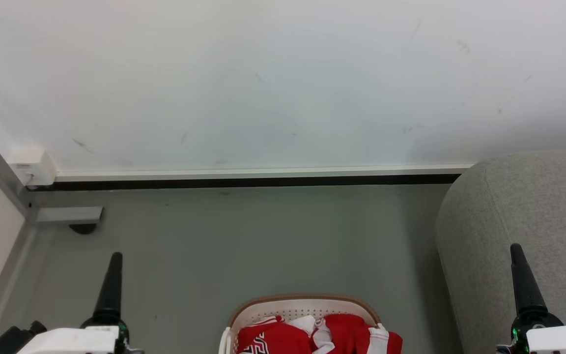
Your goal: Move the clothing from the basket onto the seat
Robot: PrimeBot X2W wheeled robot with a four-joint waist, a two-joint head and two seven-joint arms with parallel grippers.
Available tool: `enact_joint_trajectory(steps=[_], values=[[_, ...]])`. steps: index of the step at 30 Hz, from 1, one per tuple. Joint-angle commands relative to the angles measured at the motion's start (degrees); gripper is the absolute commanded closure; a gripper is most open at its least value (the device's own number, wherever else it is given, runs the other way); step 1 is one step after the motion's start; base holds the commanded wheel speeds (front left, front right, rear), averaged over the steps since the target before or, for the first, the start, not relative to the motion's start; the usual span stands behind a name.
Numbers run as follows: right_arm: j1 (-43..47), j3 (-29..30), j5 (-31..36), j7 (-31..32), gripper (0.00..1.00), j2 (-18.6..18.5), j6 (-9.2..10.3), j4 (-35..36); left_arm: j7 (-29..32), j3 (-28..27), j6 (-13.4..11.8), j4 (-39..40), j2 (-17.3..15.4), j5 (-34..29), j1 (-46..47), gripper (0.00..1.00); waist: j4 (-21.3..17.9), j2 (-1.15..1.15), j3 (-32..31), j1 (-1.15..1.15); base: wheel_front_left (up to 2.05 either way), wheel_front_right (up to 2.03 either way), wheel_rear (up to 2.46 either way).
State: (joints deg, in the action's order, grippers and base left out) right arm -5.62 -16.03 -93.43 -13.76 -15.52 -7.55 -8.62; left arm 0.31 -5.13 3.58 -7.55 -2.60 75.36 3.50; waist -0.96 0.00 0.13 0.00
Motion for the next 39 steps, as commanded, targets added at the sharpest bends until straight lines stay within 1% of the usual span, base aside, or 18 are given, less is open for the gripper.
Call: enact_joint_trajectory(steps=[1,3,4,6,8,13,15,19,21,32,39], values=[[-1.35,0.91,4.58,-0.38,0.00,0.16,0.02,0.97,-0.87,-0.06,0.58,1.33,-0.26,-3.47,1.16,0.00,-0.11,0.00,0.01,0.00,0.00,0.00,0.00],[-1.39,1.23,7.81,-0.42,0.00,0.45,0.03,0.70,-1.33,0.18,0.65,1.58,-0.24,-6.10,1.09,0.00,-0.22,0.00,0.00,0.00,0.00,0.00,0.00],[-1.39,1.23,7.81,-0.42,0.00,0.45,0.03,0.70,-1.33,0.18,0.65,1.58,-0.24,-6.10,1.09,0.00,-0.22,0.00,0.00,0.00,0.00,0.00,0.00],[-1.53,1.30,11.47,-0.45,0.00,0.60,0.03,0.53,-1.76,0.28,0.77,1.84,-0.23,-8.80,1.03,0.00,-0.34,0.00,-0.03,0.00,0.00,0.00,0.00],[-1.59,1.58,14.75,-0.44,0.00,1.01,0.03,0.51,-2.21,1.15,0.88,2.04,-0.87,-12.78,0.92,0.00,-0.48,0.00,-0.07,0.00,0.00,0.00,0.00],[-1.50,1.69,23.90,-0.50,0.00,1.57,0.03,-0.19,-3.33,1.44,1.10,1.94,-0.77,-20.37,0.56,0.00,-0.78,0.00,-0.21,0.00,0.00,0.00,0.00],[-1.45,2.06,26.88,-0.53,0.00,1.99,0.04,-0.61,-3.71,1.57,0.87,2.21,-0.76,-23.35,0.49,0.00,-0.95,0.00,-0.31,0.00,0.00,0.00,0.00],[-1.43,3.28,32.86,-0.59,0.00,2.68,0.04,-1.96,-4.45,1.99,-0.38,2.74,-0.93,-28.83,0.08,0.00,-1.24,0.00,-0.51,0.00,0.00,0.00,0.00],[-1.60,3.51,35.26,-0.62,0.00,3.14,0.04,-2.57,-4.83,2.62,-0.50,2.41,-1.17,-30.96,-0.16,0.00,-1.38,0.00,-0.58,0.00,0.00,0.00,0.00],[-2.19,4.33,46.57,-0.79,0.00,4.53,0.05,-5.80,-6.89,4.77,-2.05,0.97,-2.05,-39.53,-0.95,0.00,-1.97,0.00,-1.15,0.00,0.00,0.00,0.00],[-2.23,4.95,51.96,-0.90,0.00,5.47,0.06,-6.72,-7.96,5.04,-1.71,0.52,-2.36,-43.08,-1.21,0.00,-2.30,0.00,-1.27,0.00,0.00,0.00,0.00]])
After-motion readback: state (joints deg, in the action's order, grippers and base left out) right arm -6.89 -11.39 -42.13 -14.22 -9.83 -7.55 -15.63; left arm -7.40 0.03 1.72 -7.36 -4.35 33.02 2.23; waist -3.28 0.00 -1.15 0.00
